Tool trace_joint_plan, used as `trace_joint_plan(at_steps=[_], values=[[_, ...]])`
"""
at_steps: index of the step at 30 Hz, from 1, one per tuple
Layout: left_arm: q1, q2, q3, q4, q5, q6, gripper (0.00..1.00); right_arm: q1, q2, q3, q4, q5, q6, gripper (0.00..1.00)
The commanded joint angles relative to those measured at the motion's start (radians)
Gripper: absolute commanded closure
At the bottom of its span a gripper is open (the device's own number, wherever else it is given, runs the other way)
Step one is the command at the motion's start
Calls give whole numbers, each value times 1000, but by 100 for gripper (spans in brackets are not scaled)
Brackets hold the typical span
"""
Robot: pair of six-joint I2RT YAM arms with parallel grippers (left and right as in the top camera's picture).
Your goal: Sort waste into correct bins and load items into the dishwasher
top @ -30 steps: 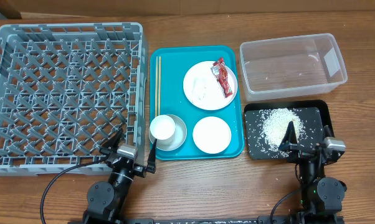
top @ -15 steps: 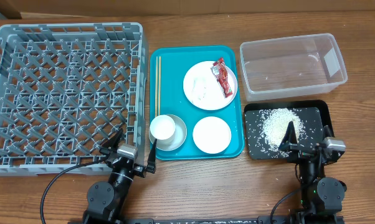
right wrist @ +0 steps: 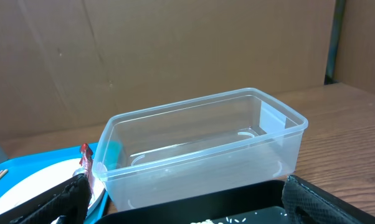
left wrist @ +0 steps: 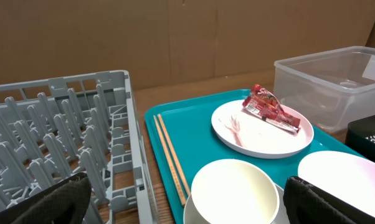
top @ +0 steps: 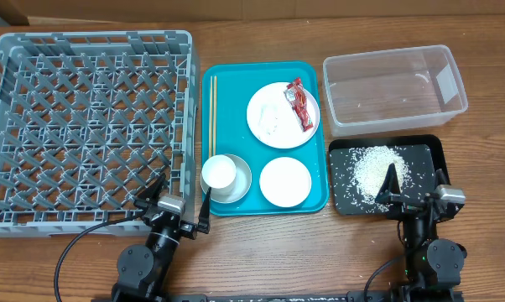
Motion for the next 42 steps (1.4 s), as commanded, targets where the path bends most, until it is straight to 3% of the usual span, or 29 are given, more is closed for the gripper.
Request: trace_joint_plan(at_steps=[1,26,30,34,38,42], values=[[6,-4,-3,-2,-7,4,0,-3,-12,-11,6,10,-3,0],[6,-4,-3,16,-7,5,0,-3,-12,-11,7,8,-2,0],[6,-4,-3,78,-7,5,0,-3,-12,-11,4,-60,1,0],[4,-4,-3,79,127,-56,0,-3,-12,-11,30,-252,1,0],[4,-4,-3,238,261,-93,0,-3,-12,-7,168,-507,9,0],[6,-3,47,341,242,-163,0,-3,-9,76,147,-518,106,0]])
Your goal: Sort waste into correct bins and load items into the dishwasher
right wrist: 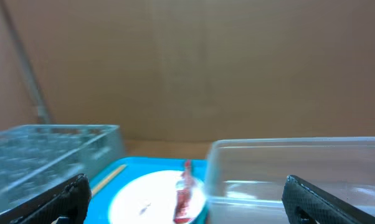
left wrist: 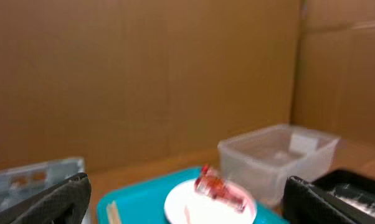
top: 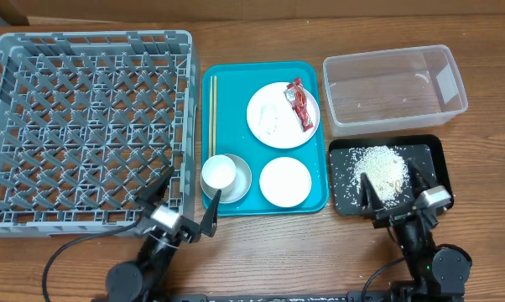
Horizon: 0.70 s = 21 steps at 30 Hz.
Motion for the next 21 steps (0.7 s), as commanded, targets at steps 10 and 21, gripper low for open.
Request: trace_joint_plan(at_steps=[10,21], values=[[6,293,619,-521,-42,-77,0,-3,352,619,-499,-93,60,0],[5,1001,1319,-1206,-10,-74,0,-3,1114,1310,-1088,-118,79,0]])
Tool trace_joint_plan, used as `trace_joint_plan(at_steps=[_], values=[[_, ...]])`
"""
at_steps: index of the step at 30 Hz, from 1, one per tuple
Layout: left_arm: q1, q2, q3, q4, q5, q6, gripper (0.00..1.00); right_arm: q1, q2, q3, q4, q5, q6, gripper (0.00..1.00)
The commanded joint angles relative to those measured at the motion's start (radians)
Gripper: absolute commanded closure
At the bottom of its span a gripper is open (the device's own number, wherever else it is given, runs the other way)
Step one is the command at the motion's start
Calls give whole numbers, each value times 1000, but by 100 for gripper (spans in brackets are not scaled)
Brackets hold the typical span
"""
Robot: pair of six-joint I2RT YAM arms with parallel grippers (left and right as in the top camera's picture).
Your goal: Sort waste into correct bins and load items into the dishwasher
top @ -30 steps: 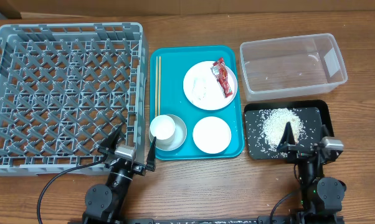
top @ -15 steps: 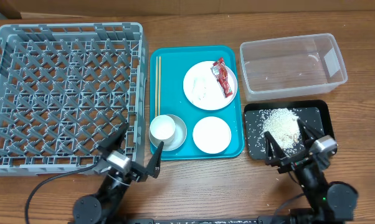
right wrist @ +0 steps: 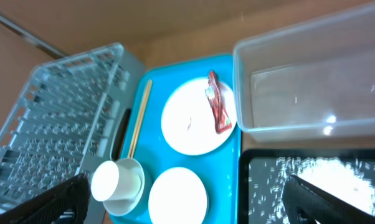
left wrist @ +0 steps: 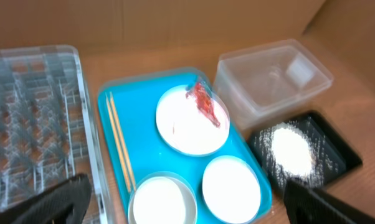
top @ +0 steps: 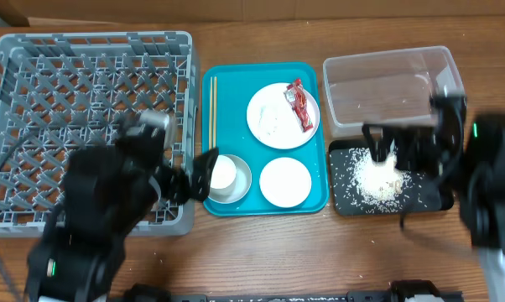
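On the teal tray (top: 236,84) lie a pair of chopsticks (top: 211,117), a white plate (top: 273,122) carrying a red wrapper (top: 299,104), a white cup (top: 220,173) standing in a bowl (top: 241,186), and a small white plate (top: 285,181). The grey dish rack (top: 85,109) is on the left. My left gripper (left wrist: 187,211) hangs open, high over the tray's near left side. My right gripper (right wrist: 187,208) hangs open, high above the tray and the black tray (top: 429,151) of rice. Neither holds anything.
An empty clear plastic bin (top: 393,88) stands behind the black tray at the right. Spilled rice (top: 378,172) covers the black tray's middle. My blurred left arm covers the rack's front right corner; my right arm covers the black tray's right side.
Both arms have gone from low at the table's front edge to high above it. The wrist views now look down on the tray. Both grippers stay open and empty.
First both arms sat folded low at the front edge, the wrist cameras looking level across the tray and the bin. Then both were tipped up slightly, fingers spread. Now both hang high over the table. No object has moved.
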Motion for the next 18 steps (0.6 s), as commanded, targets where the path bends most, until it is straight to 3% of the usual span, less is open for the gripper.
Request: trace_joint_plan(at_steps=[1,4,6,13,18], values=[[5,172,135,-108,10,-15,0,-3,153,120,-65,-60,19,0],[5,266,165,-148,108,-43,0,2,255,134,-28,-245,34,0],[5,312,166,-168,166,-43,0,43,325,134,-10,-300,37,9],[7,324,190,-187,161,-47,0,302,483,134,-31,174,83,16],[7,252,239,-198,25,-124,0,428,568,133,45,348,81,24]])
